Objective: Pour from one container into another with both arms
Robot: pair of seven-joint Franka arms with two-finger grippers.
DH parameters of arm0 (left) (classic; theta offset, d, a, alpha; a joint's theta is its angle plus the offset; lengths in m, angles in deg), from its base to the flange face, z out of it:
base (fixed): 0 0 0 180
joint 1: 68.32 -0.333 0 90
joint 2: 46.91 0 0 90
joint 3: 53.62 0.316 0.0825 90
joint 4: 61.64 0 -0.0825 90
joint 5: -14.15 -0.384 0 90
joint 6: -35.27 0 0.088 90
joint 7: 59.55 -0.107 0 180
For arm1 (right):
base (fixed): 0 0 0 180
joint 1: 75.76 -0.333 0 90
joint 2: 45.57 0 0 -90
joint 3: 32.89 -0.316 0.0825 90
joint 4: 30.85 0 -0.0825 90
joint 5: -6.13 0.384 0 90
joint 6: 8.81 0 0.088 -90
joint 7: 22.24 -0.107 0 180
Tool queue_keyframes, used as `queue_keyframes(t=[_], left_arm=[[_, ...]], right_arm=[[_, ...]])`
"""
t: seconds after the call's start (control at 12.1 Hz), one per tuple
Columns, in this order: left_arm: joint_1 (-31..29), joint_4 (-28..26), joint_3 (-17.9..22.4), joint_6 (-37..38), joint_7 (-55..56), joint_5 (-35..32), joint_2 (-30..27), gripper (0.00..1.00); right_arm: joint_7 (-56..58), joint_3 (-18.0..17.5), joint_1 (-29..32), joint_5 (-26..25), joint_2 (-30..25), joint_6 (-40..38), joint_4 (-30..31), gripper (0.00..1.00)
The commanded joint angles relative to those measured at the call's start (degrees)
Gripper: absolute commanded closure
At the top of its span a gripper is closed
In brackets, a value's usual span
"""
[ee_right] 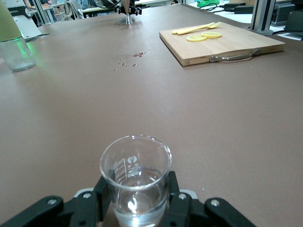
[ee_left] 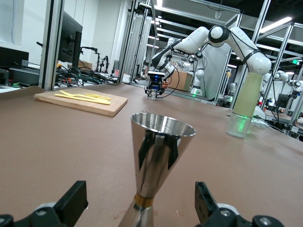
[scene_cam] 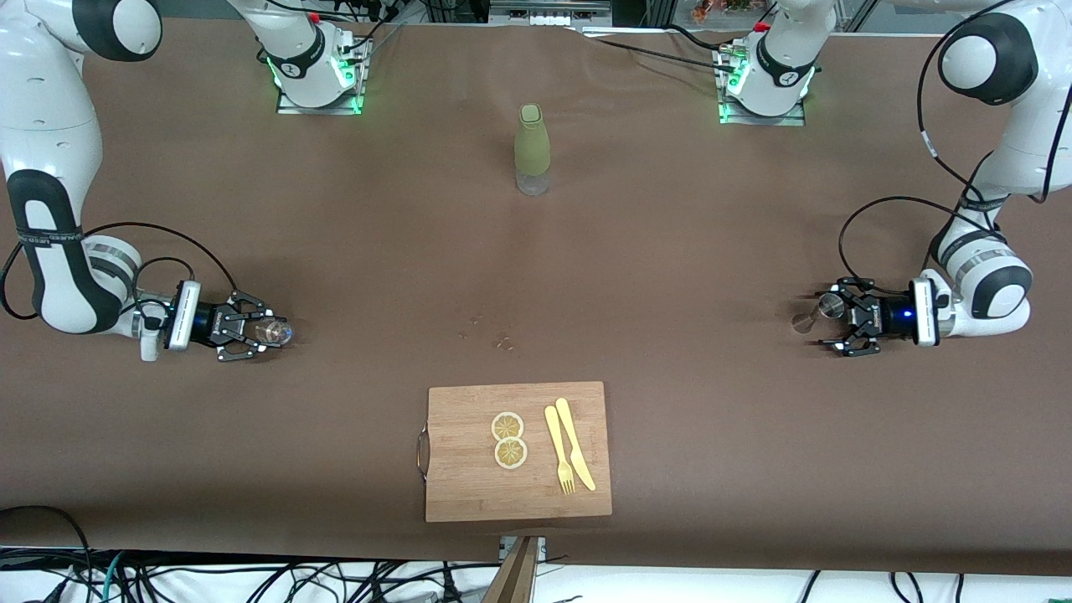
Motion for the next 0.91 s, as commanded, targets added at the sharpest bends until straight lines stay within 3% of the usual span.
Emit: queue_keyframes(t=[0.0, 0.33, 0.5, 0.58, 0.83], left_arm=[[0.98, -2.2, 0.38, -1.96, -4.3, 2.19, -0.68, 0.0], [1.95, -3.69, 0.38, -2.76, -5.18, 3.25, -1.12, 0.03], [2.04, -3.78, 0.38, -3.46, -5.18, 3.51, -1.3, 0.18], [2.04, -3.78, 0.38, -3.46, -5.18, 3.6, -1.3, 0.31], [2.04, -3.78, 0.38, -3.37, -5.01, 3.68, -1.38, 0.89]], right_arm=[[0.52, -0.21, 0.04, 1.1, 0.13, 0.96, -1.67, 0.7], [-0.27, -0.21, -1.45, 0.83, -1.72, 4.56, -1.58, 0.76], [-0.63, -1.61, -1.98, 0.75, -2.24, 6.32, -1.84, 0.76], [-0.71, -1.88, -2.42, 0.49, -2.59, 7.02, -2.45, 0.77], [-3.61, -1.88, -5.23, -1.35, -4.7, 9.04, -2.9, 0.78]])
